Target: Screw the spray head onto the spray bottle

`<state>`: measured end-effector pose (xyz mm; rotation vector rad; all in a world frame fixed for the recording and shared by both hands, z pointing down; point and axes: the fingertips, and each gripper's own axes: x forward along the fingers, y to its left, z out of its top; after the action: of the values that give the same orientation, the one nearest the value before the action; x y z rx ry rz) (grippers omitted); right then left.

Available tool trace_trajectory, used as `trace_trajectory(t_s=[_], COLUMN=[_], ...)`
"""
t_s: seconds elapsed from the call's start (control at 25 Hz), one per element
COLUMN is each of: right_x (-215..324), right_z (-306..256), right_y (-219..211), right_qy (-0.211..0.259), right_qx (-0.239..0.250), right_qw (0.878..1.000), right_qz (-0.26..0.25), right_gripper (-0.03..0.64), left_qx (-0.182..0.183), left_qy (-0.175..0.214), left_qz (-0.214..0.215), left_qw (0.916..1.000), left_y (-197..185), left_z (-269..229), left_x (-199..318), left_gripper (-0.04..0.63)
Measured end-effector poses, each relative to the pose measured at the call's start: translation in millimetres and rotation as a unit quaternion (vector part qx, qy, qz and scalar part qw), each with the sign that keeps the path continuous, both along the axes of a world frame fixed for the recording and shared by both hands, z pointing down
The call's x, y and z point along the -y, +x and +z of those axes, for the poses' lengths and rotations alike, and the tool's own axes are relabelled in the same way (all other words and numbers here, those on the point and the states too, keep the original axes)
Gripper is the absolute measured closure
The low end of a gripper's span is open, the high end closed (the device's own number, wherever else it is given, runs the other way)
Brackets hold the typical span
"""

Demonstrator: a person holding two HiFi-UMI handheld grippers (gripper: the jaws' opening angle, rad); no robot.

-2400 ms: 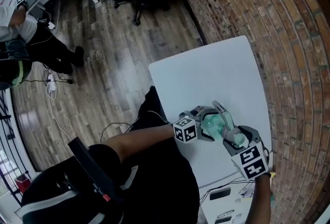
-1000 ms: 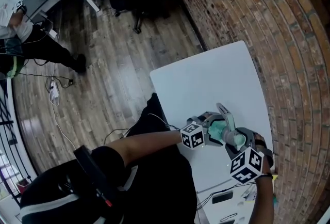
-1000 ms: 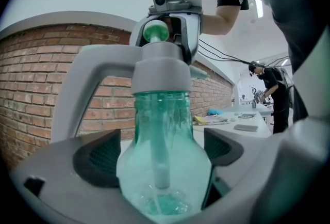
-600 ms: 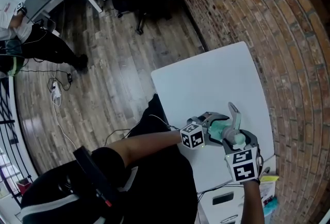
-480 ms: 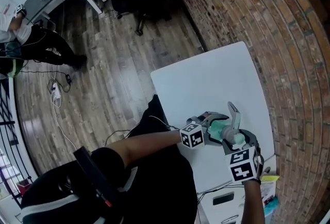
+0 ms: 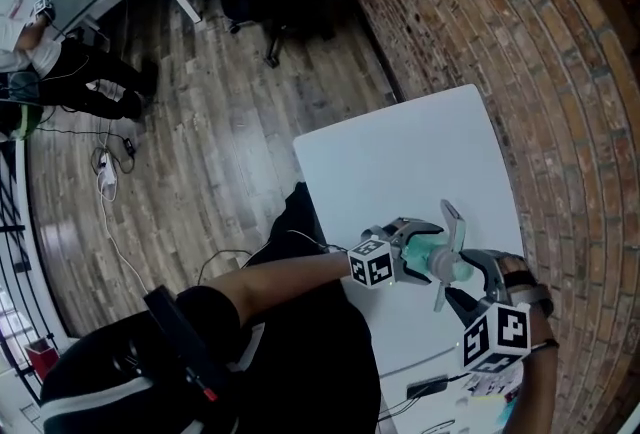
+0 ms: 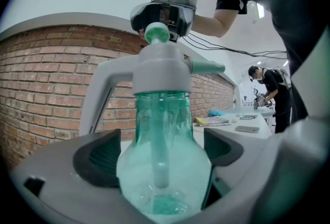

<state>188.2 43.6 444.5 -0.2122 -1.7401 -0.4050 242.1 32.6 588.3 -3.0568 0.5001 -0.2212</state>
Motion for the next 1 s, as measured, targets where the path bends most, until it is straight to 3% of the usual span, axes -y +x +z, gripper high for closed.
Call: trace_trajectory(t_s=[0.08,0.2,0.4,0.6,0.8,1.0], right_x=[-3.9,-4.5,-0.4,-5.7,-6.1,-4.8], right_z=[10.2,26.4,37.9,43.2,57.3,59.4], right_y=[8.9,16.2,13.1,23.3,17.1,15.3], right_qy=[0.01,0.033,0.055,0.031,0.044,0.024], right_qx=[-0.052,-0.106,-0.133,-0.161,-0.145,-0.126], right_qw=[0.996,0.98,0.956,0.948,0.948,0.969], right_qz=[-0.071,-0.167,-0.257,-0.274,-0.278,-0.211], right_gripper=[0.345,0.345,0.344,0.344,0.344,0.344], left_qx=[-0.001,-0.002,-0.004,-0.004,-0.005,-0.007], left_qy=[0.001,0.001,0.0,-0.001,-0.001,-0.001], left_qz=[0.0,0.001,0.002,0.006,0.01,0.01], left_qw=[1.0,1.0,1.0,1.0,0.9999,0.9999], left_y=[0.3,0.7,-0.3,-1.6,-1.1,-1.0], left_z=[-0.3,0.3,0.8,-0.4,-1.0,-1.5], left_x=[0.3,1.5,0.6,-1.5,-1.8,-1.6], left_gripper=[0.092,0.092,0.092,0.092,0.092,0.092])
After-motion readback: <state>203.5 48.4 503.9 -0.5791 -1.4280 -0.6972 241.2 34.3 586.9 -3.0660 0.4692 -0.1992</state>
